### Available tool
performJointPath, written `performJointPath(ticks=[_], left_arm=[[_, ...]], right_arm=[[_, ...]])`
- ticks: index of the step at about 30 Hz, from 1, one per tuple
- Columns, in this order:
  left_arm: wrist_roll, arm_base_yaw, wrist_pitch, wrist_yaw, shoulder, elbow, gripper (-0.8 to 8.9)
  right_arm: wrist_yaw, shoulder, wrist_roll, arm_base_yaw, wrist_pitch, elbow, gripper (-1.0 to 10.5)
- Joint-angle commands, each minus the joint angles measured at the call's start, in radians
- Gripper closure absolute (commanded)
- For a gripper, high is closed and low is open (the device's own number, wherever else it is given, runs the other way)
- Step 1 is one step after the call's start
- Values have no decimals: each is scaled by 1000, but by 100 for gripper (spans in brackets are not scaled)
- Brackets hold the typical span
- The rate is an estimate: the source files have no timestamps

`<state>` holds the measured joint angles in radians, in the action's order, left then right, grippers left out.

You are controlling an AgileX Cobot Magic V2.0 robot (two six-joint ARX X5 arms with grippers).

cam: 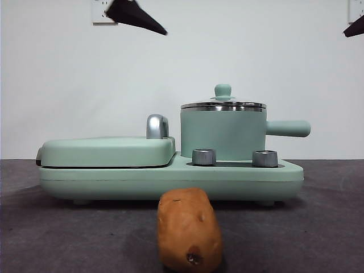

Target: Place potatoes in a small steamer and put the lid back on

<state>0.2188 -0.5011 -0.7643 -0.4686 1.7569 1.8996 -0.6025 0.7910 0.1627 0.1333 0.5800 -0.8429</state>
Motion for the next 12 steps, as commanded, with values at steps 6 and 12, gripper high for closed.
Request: performJointPath(ticks=[6, 12], left_arm=[[-87, -106, -119, 192, 254, 375, 315], [-182, -172, -102, 384, 348, 430, 316]], right_arm=[[-7, 5, 15, 29, -6, -14, 499], [-37, 5, 21, 37, -5, -14, 499]])
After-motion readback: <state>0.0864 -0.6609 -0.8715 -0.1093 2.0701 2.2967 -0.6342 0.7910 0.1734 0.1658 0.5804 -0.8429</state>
